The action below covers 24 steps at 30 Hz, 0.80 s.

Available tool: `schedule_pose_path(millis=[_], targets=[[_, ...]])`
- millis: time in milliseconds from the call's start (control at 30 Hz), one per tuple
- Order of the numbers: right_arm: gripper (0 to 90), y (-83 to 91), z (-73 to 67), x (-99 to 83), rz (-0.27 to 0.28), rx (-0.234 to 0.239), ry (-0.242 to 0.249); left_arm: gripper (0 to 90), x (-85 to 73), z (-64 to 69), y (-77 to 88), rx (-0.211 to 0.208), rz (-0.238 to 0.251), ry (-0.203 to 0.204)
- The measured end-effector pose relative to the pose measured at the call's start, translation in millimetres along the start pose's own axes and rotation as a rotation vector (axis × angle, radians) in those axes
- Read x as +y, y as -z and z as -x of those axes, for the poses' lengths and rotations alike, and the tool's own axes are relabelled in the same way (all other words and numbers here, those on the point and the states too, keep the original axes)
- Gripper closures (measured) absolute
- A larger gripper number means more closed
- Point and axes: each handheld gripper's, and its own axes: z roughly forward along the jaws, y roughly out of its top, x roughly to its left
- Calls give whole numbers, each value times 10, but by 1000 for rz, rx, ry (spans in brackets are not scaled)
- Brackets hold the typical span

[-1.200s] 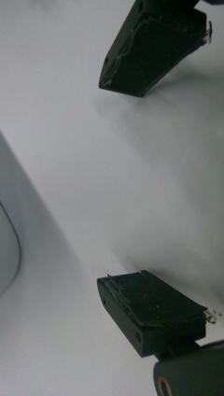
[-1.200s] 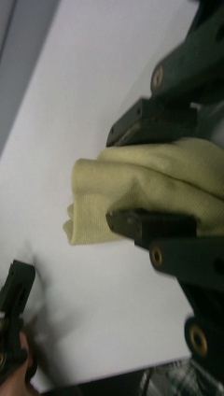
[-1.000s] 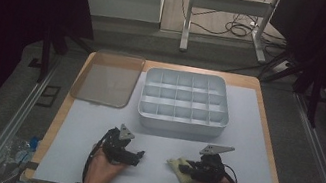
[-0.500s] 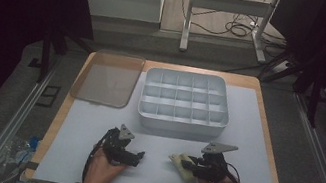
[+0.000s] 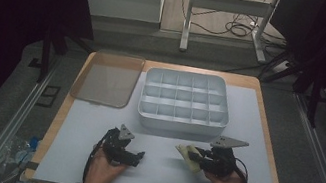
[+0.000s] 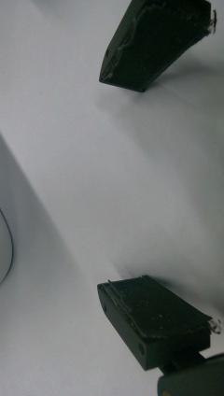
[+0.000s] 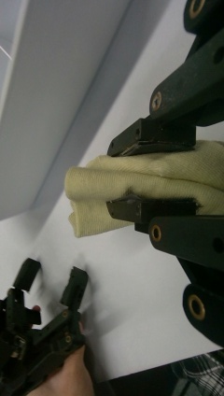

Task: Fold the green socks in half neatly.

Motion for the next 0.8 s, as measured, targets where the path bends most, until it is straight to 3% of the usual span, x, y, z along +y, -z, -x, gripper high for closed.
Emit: schedule_pose_path(millis=[333,800], targets=[[710,133,106,125,33,-50,9,28,-2,3,-3,1,4,5],[708,224,204,246,52,-84,12,28,-2,3,-4,0,4,5]])
